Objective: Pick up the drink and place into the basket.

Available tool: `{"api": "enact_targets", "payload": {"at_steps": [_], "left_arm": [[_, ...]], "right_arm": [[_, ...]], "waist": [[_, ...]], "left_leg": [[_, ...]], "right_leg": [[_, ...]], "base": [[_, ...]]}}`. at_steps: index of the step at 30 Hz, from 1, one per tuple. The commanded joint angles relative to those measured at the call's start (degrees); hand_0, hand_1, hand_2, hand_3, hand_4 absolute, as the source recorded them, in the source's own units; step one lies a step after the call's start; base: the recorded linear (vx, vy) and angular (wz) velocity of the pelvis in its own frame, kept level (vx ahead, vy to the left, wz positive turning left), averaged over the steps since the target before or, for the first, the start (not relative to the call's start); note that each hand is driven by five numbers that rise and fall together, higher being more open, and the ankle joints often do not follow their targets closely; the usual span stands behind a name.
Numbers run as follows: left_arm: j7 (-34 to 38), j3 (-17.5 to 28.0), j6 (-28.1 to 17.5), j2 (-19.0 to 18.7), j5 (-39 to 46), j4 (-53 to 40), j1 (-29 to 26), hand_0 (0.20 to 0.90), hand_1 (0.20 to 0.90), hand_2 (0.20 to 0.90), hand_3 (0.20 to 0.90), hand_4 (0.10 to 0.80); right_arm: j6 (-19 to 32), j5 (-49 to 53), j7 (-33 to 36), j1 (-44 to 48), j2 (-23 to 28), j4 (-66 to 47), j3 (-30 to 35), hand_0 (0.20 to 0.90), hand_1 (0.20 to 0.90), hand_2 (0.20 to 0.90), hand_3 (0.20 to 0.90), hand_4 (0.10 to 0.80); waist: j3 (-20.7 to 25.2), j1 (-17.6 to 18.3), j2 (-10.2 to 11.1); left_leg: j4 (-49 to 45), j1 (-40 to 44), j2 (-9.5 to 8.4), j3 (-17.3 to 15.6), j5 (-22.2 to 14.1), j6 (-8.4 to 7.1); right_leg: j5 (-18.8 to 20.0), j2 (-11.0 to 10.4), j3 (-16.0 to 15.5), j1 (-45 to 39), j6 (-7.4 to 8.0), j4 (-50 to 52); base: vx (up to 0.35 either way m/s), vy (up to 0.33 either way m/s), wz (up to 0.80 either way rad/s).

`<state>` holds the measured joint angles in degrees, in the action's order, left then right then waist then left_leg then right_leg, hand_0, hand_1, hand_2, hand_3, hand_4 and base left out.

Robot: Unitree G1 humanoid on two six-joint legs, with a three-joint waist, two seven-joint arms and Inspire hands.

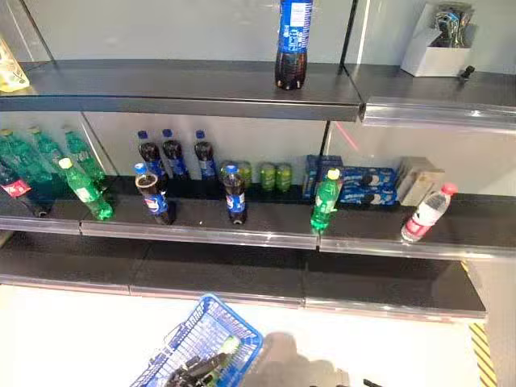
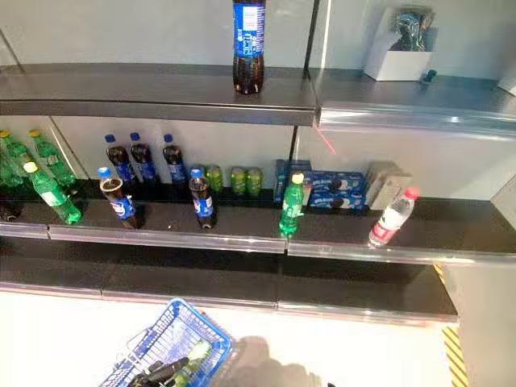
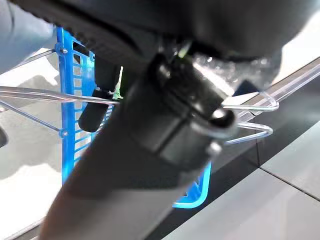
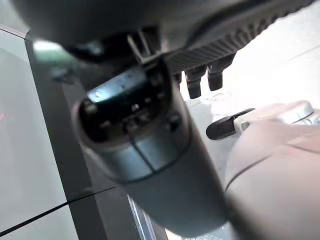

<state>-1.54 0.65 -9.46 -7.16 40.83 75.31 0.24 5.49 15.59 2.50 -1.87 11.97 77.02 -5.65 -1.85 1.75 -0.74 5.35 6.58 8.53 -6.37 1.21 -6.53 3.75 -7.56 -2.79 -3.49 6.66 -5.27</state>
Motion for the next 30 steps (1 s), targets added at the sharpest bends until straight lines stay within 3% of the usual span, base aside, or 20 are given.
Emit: {"api": "enact_targets", "payload": {"at_steps": [1, 7, 17, 23, 24, 27, 30], "left_arm": [[-0.39, -0.67, -2.06, -2.62, -1.93, 0.66, -0.67, 0.300, 0.300, 0.300, 0.200, 0.100], [-0.41, -0.71, -2.08, -2.88, -2.05, 0.66, -0.95, 0.300, 0.300, 0.300, 0.200, 0.100], [0.03, -1.42, -2.40, -2.88, -2.15, 0.27, -1.14, 0.300, 0.300, 0.300, 0.200, 0.100], [0.34, -1.70, -2.25, -2.96, -2.63, -0.27, -1.57, 0.300, 0.300, 0.300, 0.200, 0.100], [0.56, -1.74, -2.04, -2.93, -2.83, -0.49, -1.67, 0.300, 0.300, 0.300, 0.200, 0.100], [0.98, -1.85, -1.40, -3.32, -3.85, -1.79, -1.33, 0.300, 0.300, 0.300, 0.200, 0.100], [2.38, -1.99, 0.41, -4.22, -4.95, -5.78, 0.43, 0.300, 0.300, 0.300, 0.200, 0.100]], "right_arm": [[-0.11, -2.95, 0.49, 1.16, -0.64, 2.51, -2.30, 0.900, 0.900, 0.900, 0.900, 0.800], [-0.61, -3.49, 0.88, 1.19, -0.84, 2.30, -2.78, 0.900, 0.900, 0.900, 0.900, 0.800], [1.34, -13.10, 4.19, 1.96, -0.63, 0.69, -6.87, 0.900, 0.900, 0.900, 0.900, 0.800], [3.87, -16.72, 5.59, 2.19, -0.48, -1.65, -10.07, 0.900, 0.900, 0.900, 0.900, 0.800], [6.10, -18.72, 5.99, 2.16, -0.34, -2.51, -10.75, 0.900, 0.900, 0.900, 0.900, 0.800], [8.77, -23.25, 7.67, 2.38, 1.31, -10.64, -14.61, 0.900, 0.900, 0.900, 0.900, 0.800], [3.04, -24.79, 8.19, 2.37, 7.18, -35.68, -19.20, 0.900, 0.900, 0.900, 0.900, 0.800]], "waist": [[-2.96, -1.44, 1.99], [-2.85, -1.45, 2.25], [-2.84, -2.01, 2.57], [-3.02, -2.52, 2.92], [-3.08, -2.65, 2.98], [-3.32, -3.02, 3.33], [-3.44, -3.15, 4.14]], "left_leg": [[-0.35, 0.01, -0.06, 1.32, -0.18, 1.90], [-0.35, 0.06, 0.00, 1.06, -0.37, 2.00], [-0.35, 0.02, 0.04, 1.53, -0.41, 2.03], [-0.35, -0.28, 0.05, 2.06, -0.26, 2.00], [-0.35, -0.34, -0.02, 2.20, -0.23, 2.02], [-0.35, -0.40, -0.16, 2.75, -0.17, 2.08], [-0.35, -0.61, -0.14, 3.10, 0.00, 2.13]], "right_leg": [[1.22, -3.40, -0.78, -1.46, 0.54, 0.27], [1.26, -3.40, -0.83, -1.46, 0.67, 0.27], [1.27, -3.51, -1.11, -1.61, 0.78, 0.27], [1.39, -3.66, -1.78, -1.74, 0.92, 0.27], [1.44, -3.68, -1.91, -1.78, 0.94, 0.27], [1.54, -3.78, -2.22, -1.92, 1.13, 0.27], [1.65, -3.86, -2.33, -1.85, 1.32, 0.27]], "base": [[0.017, 0.010, 0.04], [0.007, 0.003, 0.02], [0.000, 0.000, 0.00], [-0.004, -0.004, 0.04], [-0.011, -0.011, 0.04], [-0.010, -0.028, 0.06], [-0.017, -0.052, 0.09]]}}
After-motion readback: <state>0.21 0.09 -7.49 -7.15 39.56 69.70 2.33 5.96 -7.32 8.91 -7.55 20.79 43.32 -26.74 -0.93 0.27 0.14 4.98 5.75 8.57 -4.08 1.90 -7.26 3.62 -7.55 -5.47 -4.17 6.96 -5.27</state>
